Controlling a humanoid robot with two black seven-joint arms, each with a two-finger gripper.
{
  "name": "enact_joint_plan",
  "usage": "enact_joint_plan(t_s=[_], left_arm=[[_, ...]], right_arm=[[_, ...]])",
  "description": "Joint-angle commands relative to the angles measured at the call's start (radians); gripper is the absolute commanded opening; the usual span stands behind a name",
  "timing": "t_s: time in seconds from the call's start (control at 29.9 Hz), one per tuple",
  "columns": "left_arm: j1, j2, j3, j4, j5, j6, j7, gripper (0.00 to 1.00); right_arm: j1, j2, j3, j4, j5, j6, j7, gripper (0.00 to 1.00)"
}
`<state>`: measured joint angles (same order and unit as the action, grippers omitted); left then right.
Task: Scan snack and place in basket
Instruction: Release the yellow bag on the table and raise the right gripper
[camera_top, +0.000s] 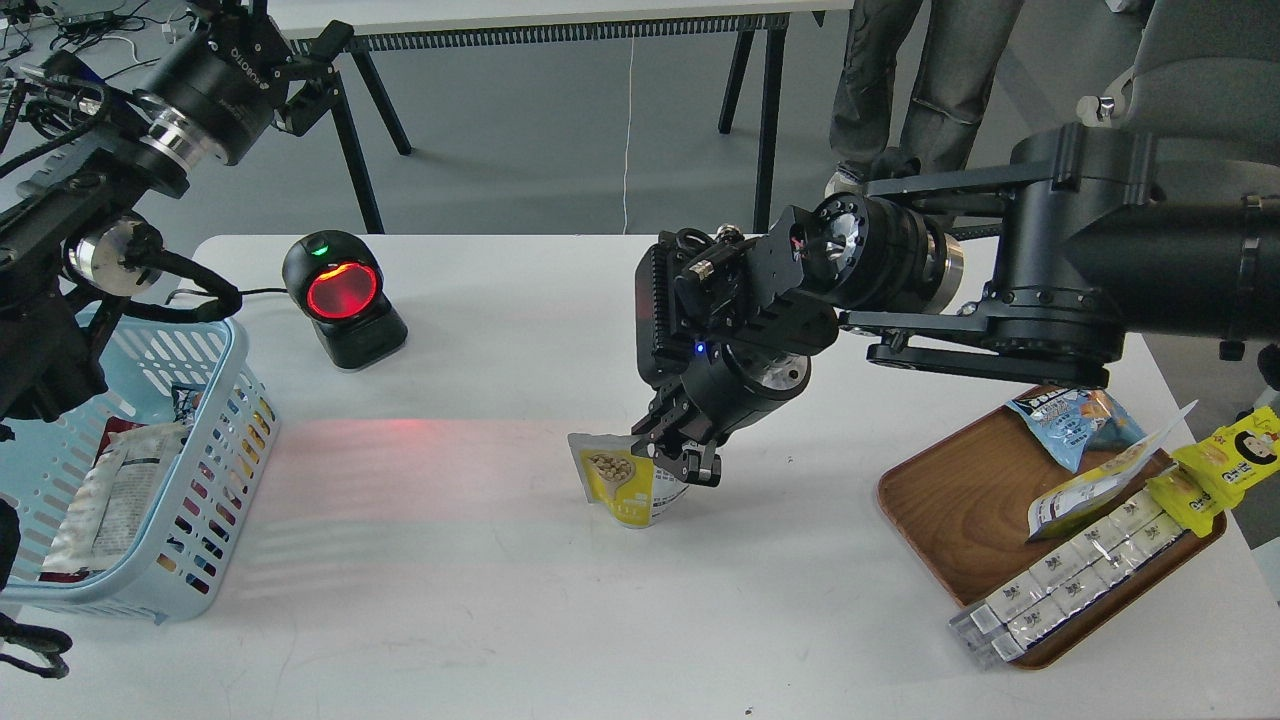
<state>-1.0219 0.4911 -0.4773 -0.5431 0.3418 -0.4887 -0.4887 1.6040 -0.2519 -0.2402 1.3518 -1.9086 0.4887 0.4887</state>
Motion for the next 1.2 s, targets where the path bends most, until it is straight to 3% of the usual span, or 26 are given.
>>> enact_joint_plan(t_s=[0.0, 0.23, 0.47, 0.74, 1.0, 1.17], left_arm=[[-0.003, 0.001, -0.007, 0.000, -0.003, 0.000, 0.000, 1.00], [-0.038, 0.012, -0.001, 0.002, 0.006, 0.000, 0.000, 1.00], [-0.038, -0.035, -0.009, 0.107, -0.004, 0.000, 0.000, 1.00], [-0.046, -0.032, -0.004, 0.118, 0.000, 0.000, 0.000, 1.00], [-0.047, -0.026, -0.004, 0.111, 0.006, 0.000, 0.000, 1.00], [-0.072, -0.031, -0.004, 0.101, 0.010, 0.000, 0.000, 1.00]], right_arm=[[0.014, -0.001, 0.006, -0.005, 0.098, 0.000, 0.000, 0.99], [0.050, -0.023, 0.087, -0.085, 0.132, 0.000, 0.000, 1.00], [0.019, -0.067, 0.214, -0.224, 0.265, 0.000, 0.000, 1.00], [-0.130, -0.095, 0.383, -0.471, 0.679, 0.000, 0.000, 1.00], [-0.298, -0.199, 0.533, -0.517, 1.216, -0.185, 0.000, 1.00], [-0.371, -0.201, 0.627, -0.522, 1.347, -0.246, 0.000, 1.00]])
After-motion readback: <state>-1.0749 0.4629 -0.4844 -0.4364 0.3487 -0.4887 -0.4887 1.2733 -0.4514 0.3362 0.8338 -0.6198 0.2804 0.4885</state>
